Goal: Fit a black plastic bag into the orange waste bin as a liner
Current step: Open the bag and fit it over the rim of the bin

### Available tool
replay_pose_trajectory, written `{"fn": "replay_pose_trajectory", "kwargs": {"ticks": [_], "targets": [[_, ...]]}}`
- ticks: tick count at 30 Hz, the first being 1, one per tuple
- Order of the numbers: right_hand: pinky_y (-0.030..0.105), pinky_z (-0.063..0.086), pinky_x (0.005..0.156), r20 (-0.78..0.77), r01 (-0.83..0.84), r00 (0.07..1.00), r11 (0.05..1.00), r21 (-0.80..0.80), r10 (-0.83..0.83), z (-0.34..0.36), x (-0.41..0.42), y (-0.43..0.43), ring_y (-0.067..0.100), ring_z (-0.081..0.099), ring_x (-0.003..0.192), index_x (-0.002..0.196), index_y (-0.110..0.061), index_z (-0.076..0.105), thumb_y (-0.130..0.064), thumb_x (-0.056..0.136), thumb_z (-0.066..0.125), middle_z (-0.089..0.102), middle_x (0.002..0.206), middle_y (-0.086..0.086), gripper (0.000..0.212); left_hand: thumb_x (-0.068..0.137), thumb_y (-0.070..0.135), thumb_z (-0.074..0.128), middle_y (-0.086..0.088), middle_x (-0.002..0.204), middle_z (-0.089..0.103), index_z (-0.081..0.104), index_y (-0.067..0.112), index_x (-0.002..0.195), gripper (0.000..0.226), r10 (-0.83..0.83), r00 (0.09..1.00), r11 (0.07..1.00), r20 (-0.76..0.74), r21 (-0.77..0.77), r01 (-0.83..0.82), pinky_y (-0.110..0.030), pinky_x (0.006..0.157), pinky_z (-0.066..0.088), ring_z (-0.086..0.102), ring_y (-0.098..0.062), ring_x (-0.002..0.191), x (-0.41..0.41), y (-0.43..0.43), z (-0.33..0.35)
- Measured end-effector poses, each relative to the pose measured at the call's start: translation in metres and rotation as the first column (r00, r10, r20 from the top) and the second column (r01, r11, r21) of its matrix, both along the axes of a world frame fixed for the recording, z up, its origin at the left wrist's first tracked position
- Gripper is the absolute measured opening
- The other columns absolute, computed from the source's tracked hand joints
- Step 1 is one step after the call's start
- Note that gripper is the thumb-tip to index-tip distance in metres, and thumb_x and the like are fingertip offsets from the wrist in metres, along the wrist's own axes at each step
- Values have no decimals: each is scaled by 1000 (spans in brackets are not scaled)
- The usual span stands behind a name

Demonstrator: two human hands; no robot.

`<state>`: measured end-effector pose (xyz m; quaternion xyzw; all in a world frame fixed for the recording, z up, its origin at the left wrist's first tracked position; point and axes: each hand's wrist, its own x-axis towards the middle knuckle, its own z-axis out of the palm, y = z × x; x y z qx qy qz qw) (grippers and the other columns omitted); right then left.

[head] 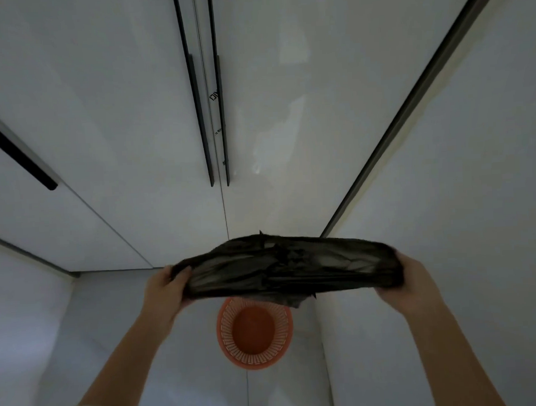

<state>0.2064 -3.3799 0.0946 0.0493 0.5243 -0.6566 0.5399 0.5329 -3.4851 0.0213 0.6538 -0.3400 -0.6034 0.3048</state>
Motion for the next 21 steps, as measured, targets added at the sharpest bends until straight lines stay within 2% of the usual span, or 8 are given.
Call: {"fn": "replay_pose_trajectory", "kwargs": {"ticks": [4, 7, 9, 12, 14, 16, 19, 21], "targets": [[30, 54, 77, -146, -188, 974, 976, -109, 171, 18, 17, -10, 22, 65, 91, 106, -5, 64, -18, 95, 37, 69, 99, 9, 32, 73, 22, 75, -25, 138, 41, 25, -1, 139, 86, -579, 717, 812, 389, 353, 464, -43, 98, 45, 48, -37, 118, 3, 3, 0], [32, 50, 81, -321, -550, 807, 829, -102, 496, 41, 53, -12, 26, 64, 93, 101, -8, 66, -13, 80, 56, 72, 96, 10, 25, 57, 62, 72, 17, 153, 3, -4, 29, 148, 124, -677, 579, 640, 455, -26, 768, -44, 116, -2, -1, -12, 143, -51, -2, 28], [31, 54, 79, -416, -707, 672, 697, -116, 612, 57, 65, -10, 24, 67, 95, 103, -11, 67, -8, 73, 65, 71, 99, 9, 30, 64, 61, 64, 15, 154, 14, 0, 33, 148, 110, -711, 436, 447, 552, -124, 886, -51, 118, 0, 11, -13, 143, -93, -4, 40], [20, 54, 69, -623, -797, 457, 604, 32, 636, 70, 55, 2, 19, 68, 89, 99, -23, 65, -1, 74, 62, 71, 94, 2, 33, 87, 28, 50, -12, 137, 54, 38, 20, 140, 55, -658, 317, 394, 683, -47, 918, -45, 106, 39, 50, -31, 125, -105, -18, 38], [16, 49, 58, -798, -574, -5, 652, 496, 603, 46, 32, 14, 17, 63, 72, 86, -32, 60, 3, 74, 59, 65, 78, -2, 37, 92, 14, 41, -21, 124, 60, 53, 5, 123, 35, -660, 227, 383, 716, 61, 922, -40, 97, 46, 58, -31, 112, -88, -30, 33], [27, 46, 57, -624, -136, -310, 616, 776, 717, 21, 8, 28, 19, 56, 71, 91, -23, 58, 0, 78, 57, 59, 82, 1, 26, 93, 10, 36, -20, 106, 64, 57, 6, 100, 23, -714, 115, 323, 691, 179, 929, -32, 84, 48, 60, -26, 95, -67, -37, 32], [35, 53, 70, -410, 113, -332, 467, 877, 850, -5, -11, 42, 27, 59, 86, 103, -12, 58, -1, 85, 47, 57, 105, 11, 24, 95, 6, 33, -1, 76, 50, 50, 18, 75, 29, -776, -16, 259, 630, 342, 903, -9, 57, 41, 51, -12, 71, -45, -44, 42], [39, 53, 78, -480, 44, -336, 523, 851, 810, 4, -17, 34, 32, 60, 93, 107, -7, 61, 3, 84, 47, 59, 109, 19, 29, 95, 7, 35, -10, 97, 60, 57, 11, 94, 23, -761, -66, 237, 645, 371, 898, -16, 73, 49, 58, -17, 82, -38, -49, 62]]}}
